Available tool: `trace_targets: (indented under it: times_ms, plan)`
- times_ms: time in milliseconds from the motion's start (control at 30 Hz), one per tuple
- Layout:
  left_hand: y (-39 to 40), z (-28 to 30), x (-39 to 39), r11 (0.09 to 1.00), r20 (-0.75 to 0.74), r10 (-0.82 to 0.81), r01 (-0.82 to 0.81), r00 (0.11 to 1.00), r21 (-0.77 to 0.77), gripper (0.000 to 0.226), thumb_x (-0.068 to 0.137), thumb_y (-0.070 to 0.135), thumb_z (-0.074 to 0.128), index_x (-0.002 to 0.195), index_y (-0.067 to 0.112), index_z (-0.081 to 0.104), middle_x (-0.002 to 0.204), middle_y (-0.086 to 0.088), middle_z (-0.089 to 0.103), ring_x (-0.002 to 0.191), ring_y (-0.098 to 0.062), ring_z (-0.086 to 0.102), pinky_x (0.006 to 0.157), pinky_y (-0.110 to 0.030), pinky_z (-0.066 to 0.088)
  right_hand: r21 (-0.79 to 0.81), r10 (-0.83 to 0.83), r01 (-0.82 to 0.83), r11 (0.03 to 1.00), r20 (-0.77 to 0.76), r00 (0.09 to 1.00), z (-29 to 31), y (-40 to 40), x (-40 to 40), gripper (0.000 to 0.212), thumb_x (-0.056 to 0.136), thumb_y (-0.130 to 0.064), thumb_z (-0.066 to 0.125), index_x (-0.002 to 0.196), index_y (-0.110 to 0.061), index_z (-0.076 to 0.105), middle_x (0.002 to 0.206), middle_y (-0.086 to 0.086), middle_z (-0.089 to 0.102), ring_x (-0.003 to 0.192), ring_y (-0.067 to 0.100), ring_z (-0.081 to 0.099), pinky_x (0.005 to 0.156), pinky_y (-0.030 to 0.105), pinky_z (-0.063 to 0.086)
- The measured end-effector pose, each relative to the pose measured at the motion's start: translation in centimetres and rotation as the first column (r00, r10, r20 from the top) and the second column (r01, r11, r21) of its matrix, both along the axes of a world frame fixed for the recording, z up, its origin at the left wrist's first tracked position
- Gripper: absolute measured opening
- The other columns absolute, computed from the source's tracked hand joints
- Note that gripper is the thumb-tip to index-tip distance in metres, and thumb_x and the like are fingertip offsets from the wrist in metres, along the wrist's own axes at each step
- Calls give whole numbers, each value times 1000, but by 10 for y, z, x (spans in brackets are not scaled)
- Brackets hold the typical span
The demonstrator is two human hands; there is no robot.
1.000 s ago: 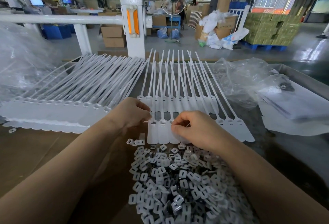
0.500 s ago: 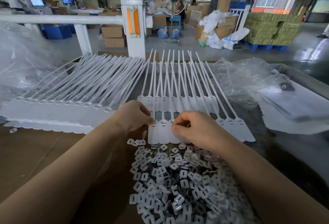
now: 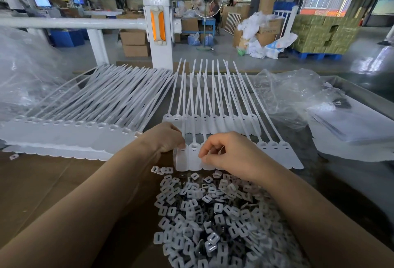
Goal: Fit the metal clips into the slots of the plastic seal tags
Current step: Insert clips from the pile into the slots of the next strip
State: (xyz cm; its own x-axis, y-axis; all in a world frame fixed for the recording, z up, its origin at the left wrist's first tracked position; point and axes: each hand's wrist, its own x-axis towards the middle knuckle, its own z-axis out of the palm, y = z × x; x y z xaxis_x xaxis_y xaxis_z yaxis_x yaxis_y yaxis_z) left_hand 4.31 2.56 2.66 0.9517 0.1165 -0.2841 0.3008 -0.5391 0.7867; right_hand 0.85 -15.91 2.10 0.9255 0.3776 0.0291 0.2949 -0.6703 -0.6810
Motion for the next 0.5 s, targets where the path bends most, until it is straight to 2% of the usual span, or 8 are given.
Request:
trace_targets:
  times_ms: [67, 133, 200, 267, 400, 500]
  plan:
    - [0, -1, -1, 1000, 7, 1, -1, 1000, -13, 23, 82, 3, 69, 98, 16, 61, 99, -10, 61, 94, -25, 57, 86, -41, 50, -17, 110, -111, 994, -32, 993, 3, 2, -3, 8, 84, -28, 76, 83, -35, 74, 78, -15, 67, 66, -4, 60, 61, 15, 48]
    - [2, -2, -2, 999, 11, -6, 7, 1000, -35, 23, 81, 2, 69, 97, 17, 60, 100, -11, 62, 97, -27, 58, 93, -45, 51, -46, 215, -218, 975, -47, 975, 5, 5, -6, 9, 81, -27, 79, 82, -36, 75, 80, -15, 68, 68, -1, 61, 65, 19, 53]
    - [4, -3, -3, 999, 25, -21, 22, 999, -45, 25, 82, 2, 70, 100, 16, 60, 102, -11, 62, 99, -29, 58, 94, -46, 51, -101, 267, -268, 958, -22, 963, 6, 7, -9, 14, 82, -24, 78, 84, -37, 76, 85, -15, 70, 79, 1, 64, 78, 26, 57]
    - [6, -3, -4, 998, 35, -34, 35, 999, -45, 26, 82, 3, 72, 102, 16, 61, 102, -11, 62, 95, -27, 58, 91, -44, 52, -150, 294, -293, 944, -19, 956, 8, 8, -10, 20, 84, -19, 75, 92, -38, 76, 90, -12, 70, 85, 2, 64, 84, 30, 56]
    - [10, 0, -5, 996, 27, -65, 67, 998, -63, 29, 81, 4, 75, 104, 15, 62, 101, -10, 62, 92, -27, 59, 91, -44, 53, -216, 361, -371, 903, -83, 929, 14, 6, -10, 36, 87, -20, 72, 117, -40, 70, 90, -10, 63, 86, 1, 56, 78, 13, 47]
    - [12, 1, -5, 994, 27, -86, 88, 996, -67, 31, 81, 3, 75, 107, 14, 62, 104, -10, 62, 94, -27, 60, 86, -40, 53, -251, 403, -419, 873, -115, 908, 16, 7, -11, 42, 86, -27, 74, 123, -45, 65, 92, -15, 56, 90, -1, 53, 82, 13, 43]
